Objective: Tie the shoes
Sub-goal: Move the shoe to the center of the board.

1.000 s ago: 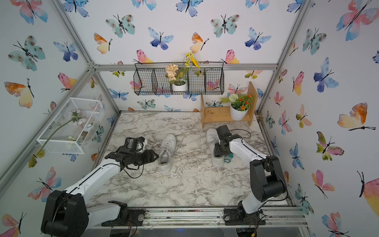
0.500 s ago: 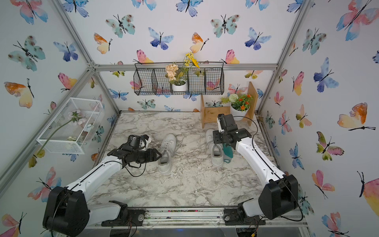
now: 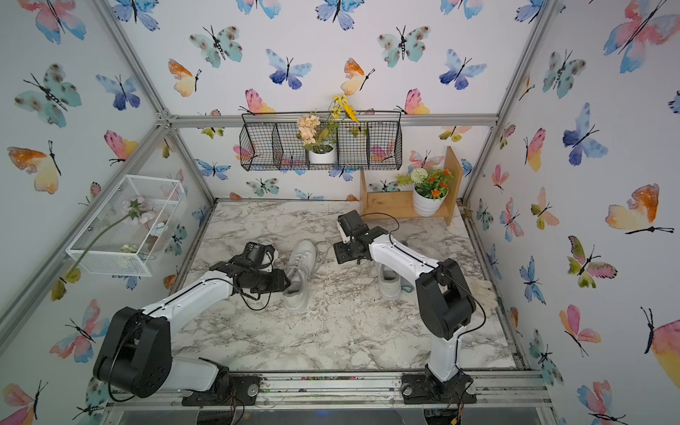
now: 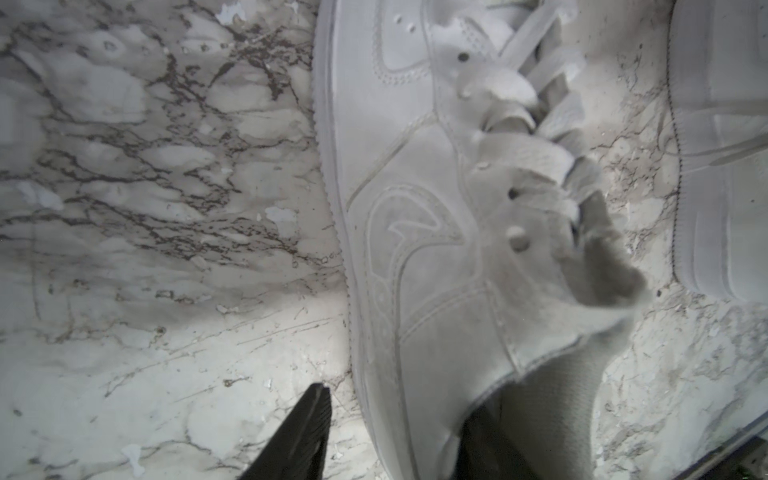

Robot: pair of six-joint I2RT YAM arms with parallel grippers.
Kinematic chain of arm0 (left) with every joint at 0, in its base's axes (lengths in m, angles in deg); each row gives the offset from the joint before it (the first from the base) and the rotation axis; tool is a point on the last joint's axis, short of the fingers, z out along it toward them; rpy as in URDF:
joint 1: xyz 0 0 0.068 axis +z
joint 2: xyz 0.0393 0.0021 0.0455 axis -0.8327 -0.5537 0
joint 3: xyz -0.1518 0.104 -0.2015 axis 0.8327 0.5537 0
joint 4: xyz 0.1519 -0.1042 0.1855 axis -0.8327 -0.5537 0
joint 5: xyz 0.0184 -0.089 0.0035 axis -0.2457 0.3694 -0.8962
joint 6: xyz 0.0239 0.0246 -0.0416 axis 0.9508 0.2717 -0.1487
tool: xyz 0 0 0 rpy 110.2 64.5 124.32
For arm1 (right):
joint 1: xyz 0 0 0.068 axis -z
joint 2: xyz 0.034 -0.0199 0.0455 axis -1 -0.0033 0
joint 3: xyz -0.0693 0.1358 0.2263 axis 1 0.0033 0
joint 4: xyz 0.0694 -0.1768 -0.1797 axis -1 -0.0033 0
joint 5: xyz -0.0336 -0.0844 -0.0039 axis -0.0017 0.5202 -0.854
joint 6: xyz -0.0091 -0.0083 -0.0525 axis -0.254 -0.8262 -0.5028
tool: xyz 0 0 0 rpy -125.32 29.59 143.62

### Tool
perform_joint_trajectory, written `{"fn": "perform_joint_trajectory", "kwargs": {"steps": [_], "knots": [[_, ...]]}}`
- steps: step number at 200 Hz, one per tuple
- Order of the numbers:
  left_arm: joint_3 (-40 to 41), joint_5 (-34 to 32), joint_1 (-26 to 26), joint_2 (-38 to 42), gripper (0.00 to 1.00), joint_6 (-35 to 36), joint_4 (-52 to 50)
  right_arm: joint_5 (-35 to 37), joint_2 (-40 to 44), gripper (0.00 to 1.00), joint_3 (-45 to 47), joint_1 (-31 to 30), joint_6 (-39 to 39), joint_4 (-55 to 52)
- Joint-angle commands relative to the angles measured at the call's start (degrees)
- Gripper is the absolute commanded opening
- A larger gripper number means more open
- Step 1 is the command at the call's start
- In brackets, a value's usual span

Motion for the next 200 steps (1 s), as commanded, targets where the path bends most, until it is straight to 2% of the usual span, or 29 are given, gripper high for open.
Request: {"fn": "perform_joint_trajectory", "kwargs": {"steps": [1, 28, 59, 109, 146, 161, 200], "knots": [[1.7, -5.3, 0.2, -0.3, 0.32, -1.6, 0.4, 0.4, -5.4, 0.65, -5.3, -0.2, 2.4, 3.7], [2.1, -6.6, 0.2, 0.9, 0.12, -3.3, 0.8, 2.0, -11.8, 0.66, -9.5, -0.3, 3.7, 5.9], [1.0, -11.3, 0.3, 3.6, 0.01, -4.3, -2.8, 2.8, -18.6, 0.67, -15.8, -0.9, 4.6, 3.7], [0.2, -14.3, 0.3, 7.0, 0.00, -4.5, -7.4, 4.3, -24.6, 0.67, -21.0, -2.6, 4.4, 2.2], [-0.2, -13.6, 0.2, 7.8, 0.00, -4.2, -8.8, 6.8, -27.0, 0.67, -22.5, -3.2, 4.2, 0.1], [-0.1, -13.1, 0.3, 7.8, 0.00, -4.3, -9.1, 7.6, -27.1, 0.59, -21.5, -3.3, 4.2, -0.5], [1.1, -12.5, -0.9, 8.9, 0.00, -6.4, -9.8, 10.2, -22.6, 0.16, -16.0, -3.3, 4.3, -0.9]]}}
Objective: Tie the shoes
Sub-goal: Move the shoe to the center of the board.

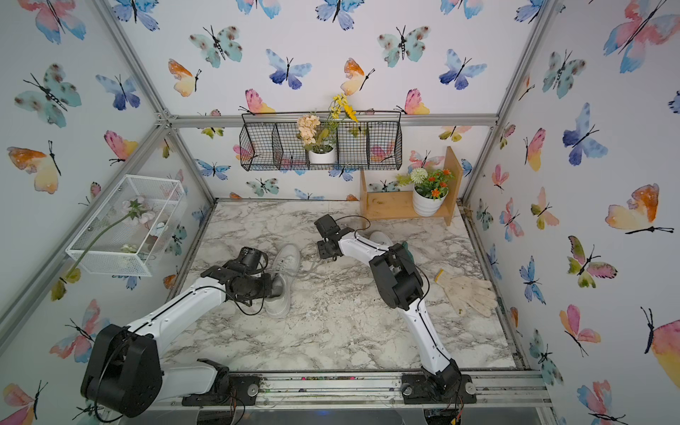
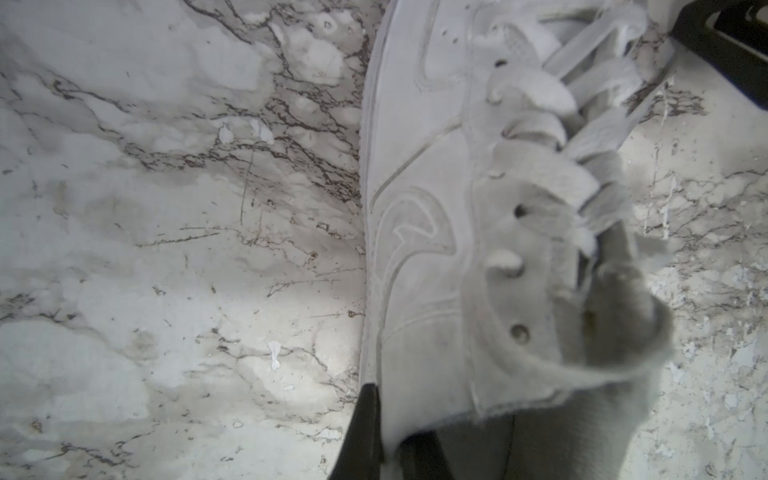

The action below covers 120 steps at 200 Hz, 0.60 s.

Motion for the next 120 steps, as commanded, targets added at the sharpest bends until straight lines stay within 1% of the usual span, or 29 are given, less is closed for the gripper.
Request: {"fn": "perform_joint_trajectory", "kwargs": {"steps": [1, 15, 20, 85, 105, 116, 120], "knots": [[0.1, -0.1, -0.8, 2.8, 0.00, -2.3, -0.5, 3.0, 2.3, 0.15, 3.8, -0.1, 0.1, -4.4], [0.7, 0.5, -2.1, 3.2, 0.00, -3.8, -0.8, 3.4, 5.4, 0.04, 6.1, -0.1, 0.3, -5.4], [1.0, 0.4, -2.8, 3.4, 0.00, -4.4, -0.9, 3.5, 6.9, 0.02, 7.4, -0.1, 0.3, -5.4], [5.2, -1.4, -13.8, 2.9, 0.00, -15.5, 0.2, 0.8, 27.2, 0.02, 29.3, -0.1, 2.2, -3.8], [5.8, -1.2, -16.7, 1.9, 0.00, -17.6, 1.8, -0.1, 31.2, 0.02, 32.8, -0.1, 1.8, -4.0], [5.8, -1.4, -17.1, 1.3, 0.00, -17.9, 2.1, -1.0, 32.7, 0.02, 33.9, -0.1, 1.5, -3.7], [5.8, -1.6, -17.1, 1.3, 0.03, -17.9, 2.1, -1.4, 33.3, 0.02, 34.2, -0.1, 1.4, -3.4]]}}
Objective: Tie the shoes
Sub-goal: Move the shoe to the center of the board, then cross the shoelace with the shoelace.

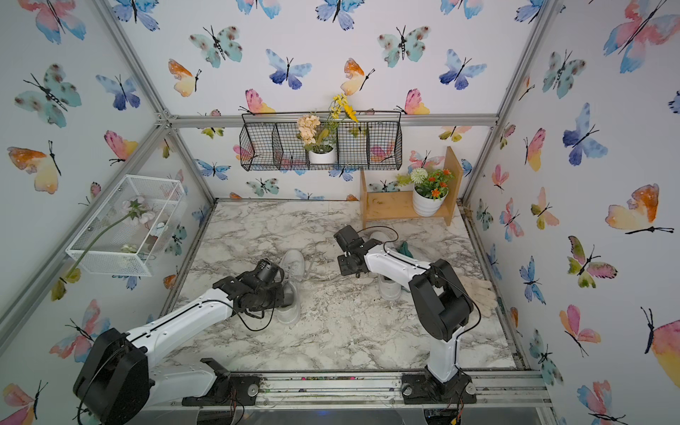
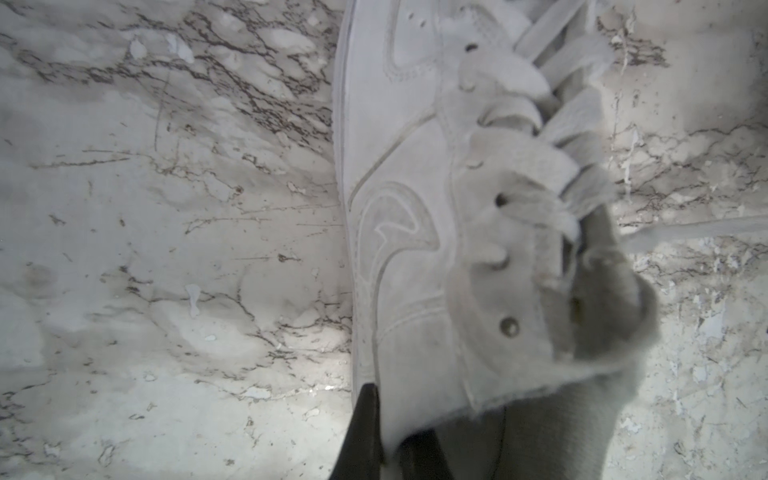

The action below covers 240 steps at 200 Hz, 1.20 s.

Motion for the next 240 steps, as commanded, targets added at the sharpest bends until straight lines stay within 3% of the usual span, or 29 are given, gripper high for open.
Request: {"fn": "perform_joint_trajectory", "kwargs": {"steps": [1, 29, 58, 79, 103, 136, 170, 204, 240], "knots": [[1.8, 4.1, -2.6, -1.5, 0.03, -3.6, 0.0, -2.3, 2.6, 0.02, 2.6, -0.1, 0.1, 0.0], [0.2, 2.4, -2.6, 0.3, 0.40, -3.0, -2.1, -1.9, 5.3, 0.02, 1.0, -0.1, -1.2, 0.3], [-4.1, -0.9, -2.3, 3.2, 0.55, -0.2, -7.3, 1.3, 4.6, 0.02, -3.1, -0.1, -2.9, -2.7], [-8.7, -2.7, -2.0, 4.9, 0.60, 2.8, -11.4, 1.7, 3.8, 0.02, -4.2, -0.1, -2.9, -5.3], [-13.9, -5.4, -1.6, 6.4, 0.63, 6.0, -13.7, -2.7, 5.1, 0.03, -0.9, -0.1, -2.8, -4.3], [-17.5, -9.3, -0.3, 7.0, 0.64, 9.6, -12.0, -4.5, 5.1, 0.02, 0.9, -0.1, -3.7, -1.4], [-18.4, -8.8, 2.3, 6.7, 0.64, 11.6, -10.1, -2.1, -0.5, 0.02, -9.9, -0.1, -7.9, -1.0], [-17.2, -6.7, 4.3, 7.3, 0.64, 12.6, -8.6, 2.8, -11.7, 0.02, -24.5, 0.0, -11.8, -1.9], [-15.2, -4.2, 5.3, 7.4, 0.64, 14.1, -7.6, 1.3, -24.4, 0.02, -39.5, 0.6, -13.1, -2.0]]}}
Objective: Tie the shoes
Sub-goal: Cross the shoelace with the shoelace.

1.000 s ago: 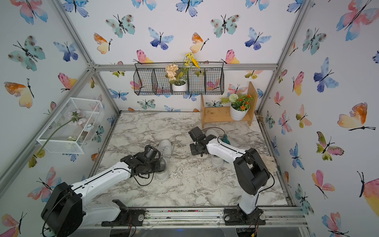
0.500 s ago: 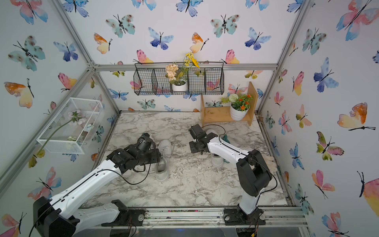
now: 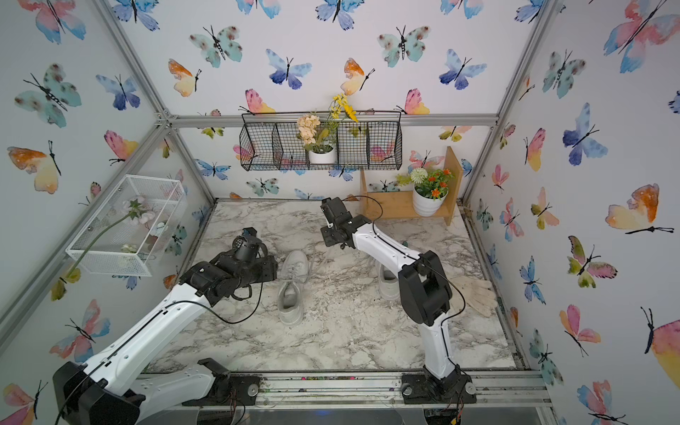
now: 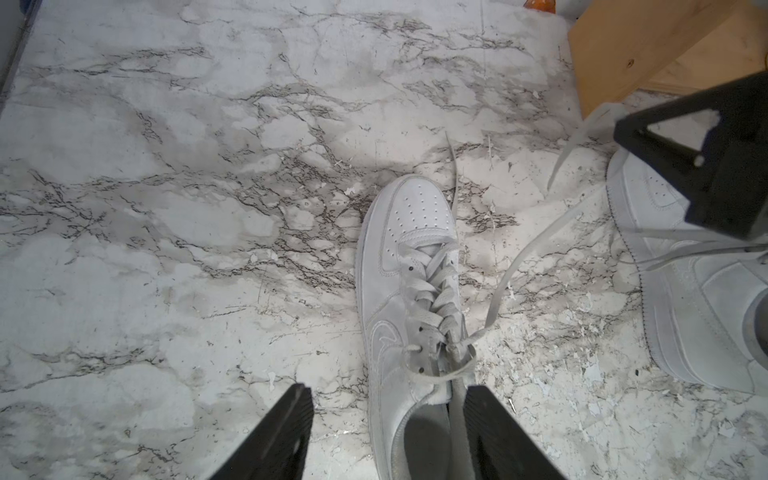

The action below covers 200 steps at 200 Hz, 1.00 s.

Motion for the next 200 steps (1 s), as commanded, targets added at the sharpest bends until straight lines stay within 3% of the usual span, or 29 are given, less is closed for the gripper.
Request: {"fn": "perform_joint_trajectory", "kwargs": {"steps": [1, 36, 69, 105, 139, 200], "knots": [[1.1, 1.9, 0.6, 0.6, 0.64, 2.0, 0.8, 0.5, -6.9, 0.02, -7.1, 0.4, -2.1, -1.1], [2.6, 7.2, 1.8, -0.1, 0.64, 6.0, 5.6, -1.0, -12.5, 0.02, -14.0, 0.6, -1.9, -1.9], [2.3, 20.0, 3.2, -4.3, 0.68, 12.1, 16.6, -5.1, -7.5, 0.02, -9.4, 1.0, 0.7, -0.5], [-1.0, 33.7, 5.2, -13.0, 0.68, 12.7, 24.4, -11.8, -0.6, 0.02, -4.1, 2.1, 6.5, -1.7], [-1.9, 40.6, 5.6, -18.8, 0.68, 11.7, 31.2, -19.1, 4.3, 0.02, -0.3, 2.1, 9.8, -0.3], [-3.9, 47.7, 5.6, -25.1, 0.68, 8.3, 38.5, -23.5, 6.4, 0.02, -0.9, 2.1, 11.9, 0.2]]}}
